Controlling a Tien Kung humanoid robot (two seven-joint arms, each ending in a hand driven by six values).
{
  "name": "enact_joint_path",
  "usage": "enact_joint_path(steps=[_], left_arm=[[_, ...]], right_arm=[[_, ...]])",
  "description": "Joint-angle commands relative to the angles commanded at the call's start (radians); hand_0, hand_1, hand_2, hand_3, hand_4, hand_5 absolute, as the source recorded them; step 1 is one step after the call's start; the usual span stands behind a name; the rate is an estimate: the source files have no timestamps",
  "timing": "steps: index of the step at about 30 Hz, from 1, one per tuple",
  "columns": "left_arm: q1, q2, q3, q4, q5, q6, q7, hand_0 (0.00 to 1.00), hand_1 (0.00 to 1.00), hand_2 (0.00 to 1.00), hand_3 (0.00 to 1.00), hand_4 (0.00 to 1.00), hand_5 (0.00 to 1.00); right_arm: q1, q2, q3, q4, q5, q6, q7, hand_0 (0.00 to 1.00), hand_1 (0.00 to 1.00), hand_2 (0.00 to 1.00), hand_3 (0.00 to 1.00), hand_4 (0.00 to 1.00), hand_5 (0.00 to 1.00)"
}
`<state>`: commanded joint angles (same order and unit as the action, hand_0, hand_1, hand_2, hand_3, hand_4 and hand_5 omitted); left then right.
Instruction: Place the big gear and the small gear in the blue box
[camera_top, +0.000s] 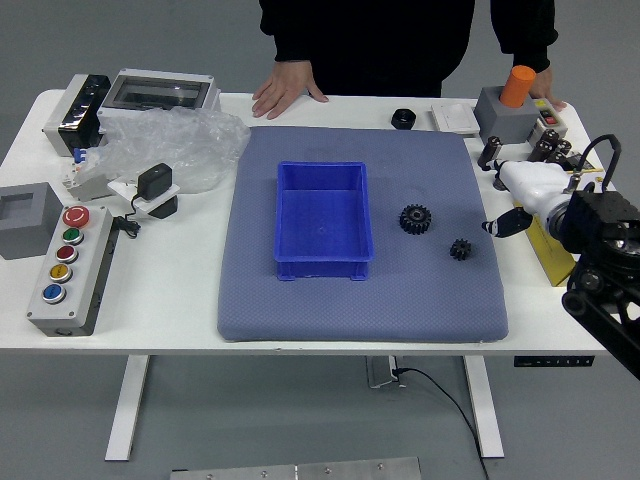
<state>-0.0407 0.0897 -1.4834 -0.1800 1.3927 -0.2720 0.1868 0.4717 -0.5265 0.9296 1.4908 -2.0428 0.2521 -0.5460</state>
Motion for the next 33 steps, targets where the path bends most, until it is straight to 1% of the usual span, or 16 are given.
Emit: enact_joint_path(steps=[1,10,16,25,26,30,31,33], left_arm=[[0.000,0.000,0.000,0.000,0.000,0.000,0.000,0.842,0.805,0.812,0.849,0.717,0.275],[0.001,-0.001,-0.001,0.000,0.003,-0.001,0.000,0.842,0.805,0.812,0.848,0.718,0.275],[0.003,0.000,-0.003,0.000,0.007,-0.001,0.000,0.842,0.806,0.811,0.848,0.718,0.274],[0.002,0.000,-0.003,0.000,0.010,-0.002,0.001,0.841,0.805,0.811,0.848,0.718,0.274],[0.002,0.000,-0.003,0.000,0.010,-0.002,0.001,0.842,0.806,0.811,0.848,0.720,0.275],[0.002,0.000,-0.002,0.000,0.010,-0.002,0.001,0.842,0.806,0.811,0.848,0.720,0.275],[0.002,0.000,-0.002,0.000,0.010,-0.002,0.001,0.841,0.805,0.812,0.847,0.720,0.274],[0.003,0.000,-0.002,0.000,0.010,-0.002,0.001,0.841,0.805,0.812,0.847,0.720,0.274]], right_arm=[[0.000,0.001,-0.001,-0.001,0.000,0.000,0.000,0.692,0.662,0.714,0.793,0.844,0.223],[-0.002,0.068,-0.034,-0.036,-0.026,-0.001,-0.001,0.694,0.659,0.712,0.792,0.840,0.231],[-0.011,0.089,-0.041,-0.054,-0.036,-0.003,-0.001,0.694,0.660,0.719,0.794,0.836,0.231],[-0.020,0.087,-0.052,-0.078,-0.041,-0.022,0.017,0.693,0.659,0.717,0.785,0.834,0.236],[-0.021,0.086,-0.053,-0.081,-0.042,-0.025,0.020,0.683,0.649,0.704,0.759,0.834,0.241],[-0.024,0.085,-0.056,-0.091,-0.049,-0.038,0.032,0.683,0.649,0.704,0.759,0.834,0.241],[-0.025,0.084,-0.057,-0.094,-0.050,-0.042,0.036,0.673,0.636,0.682,0.698,0.822,0.251],[-0.026,0.083,-0.059,-0.100,-0.051,-0.051,0.043,0.673,0.636,0.682,0.698,0.822,0.251]])
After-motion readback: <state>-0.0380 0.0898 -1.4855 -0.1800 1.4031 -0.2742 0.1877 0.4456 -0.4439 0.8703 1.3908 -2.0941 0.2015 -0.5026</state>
